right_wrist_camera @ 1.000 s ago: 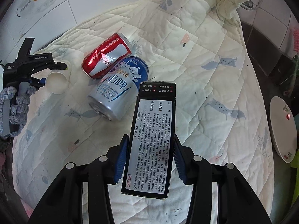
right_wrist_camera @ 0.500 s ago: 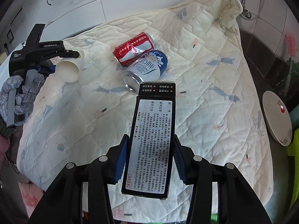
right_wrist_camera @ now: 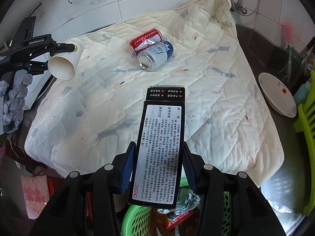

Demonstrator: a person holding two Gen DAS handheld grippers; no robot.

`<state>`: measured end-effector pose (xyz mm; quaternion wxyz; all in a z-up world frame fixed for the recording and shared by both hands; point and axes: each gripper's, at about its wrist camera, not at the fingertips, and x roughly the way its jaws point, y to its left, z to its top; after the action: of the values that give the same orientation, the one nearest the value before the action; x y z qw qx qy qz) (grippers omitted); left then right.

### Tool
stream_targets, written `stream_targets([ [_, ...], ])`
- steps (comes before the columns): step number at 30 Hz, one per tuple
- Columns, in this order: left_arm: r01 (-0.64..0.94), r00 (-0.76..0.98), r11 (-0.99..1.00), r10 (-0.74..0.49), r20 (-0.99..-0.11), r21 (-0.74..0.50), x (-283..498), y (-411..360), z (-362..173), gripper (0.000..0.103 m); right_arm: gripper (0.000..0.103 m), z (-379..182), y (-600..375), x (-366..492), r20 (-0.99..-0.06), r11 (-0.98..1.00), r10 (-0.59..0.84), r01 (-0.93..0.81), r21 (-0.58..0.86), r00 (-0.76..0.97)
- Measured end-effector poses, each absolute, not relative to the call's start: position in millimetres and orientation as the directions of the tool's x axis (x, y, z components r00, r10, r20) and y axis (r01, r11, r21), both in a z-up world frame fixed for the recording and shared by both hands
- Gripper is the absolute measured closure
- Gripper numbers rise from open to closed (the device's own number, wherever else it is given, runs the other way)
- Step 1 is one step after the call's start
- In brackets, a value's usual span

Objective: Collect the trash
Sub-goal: 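Carry the cup to the basket with the left tool while the right tool drops the box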

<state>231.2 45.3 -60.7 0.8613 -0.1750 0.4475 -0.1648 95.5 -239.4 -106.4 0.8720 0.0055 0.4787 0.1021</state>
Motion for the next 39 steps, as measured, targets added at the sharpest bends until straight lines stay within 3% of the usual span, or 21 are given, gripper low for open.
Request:
stream_targets([
  [11, 0.271, 0.502, 0.860, -0.509, -0.699, -0.431, 141.7, -15.6, -60.8, 0.039, 0.058, -132.8, -296.2, 25.6, -0.865, 0.992, 0.124, -0.055, 0.111, 0.487],
  [15, 0.341, 0.461, 0.845, -0.532, -0.710, -0.412, 119.6, -49.0, -68.2, 0.039, 0.050, -139.0, -313.7, 11.2, -0.870, 0.995, 0.096, -0.014, 0.102, 0.484],
  [26, 0.475, 0.296, 0.773, -0.591, -0.751, -0.421, 78.5, -121.9, -102.6, 0.039, 0.043, -122.9, -342.3, -14.2, -0.838, 0.991, 0.069, 0.059, 0.119, 0.541],
  [39, 0.565, 0.178, 0.726, -0.572, -0.801, -0.393, 53.4, -165.7, -134.0, 0.035, 0.040, -117.4, -358.3, -31.2, -0.830, 0.987, 0.036, 0.113, 0.118, 0.557],
])
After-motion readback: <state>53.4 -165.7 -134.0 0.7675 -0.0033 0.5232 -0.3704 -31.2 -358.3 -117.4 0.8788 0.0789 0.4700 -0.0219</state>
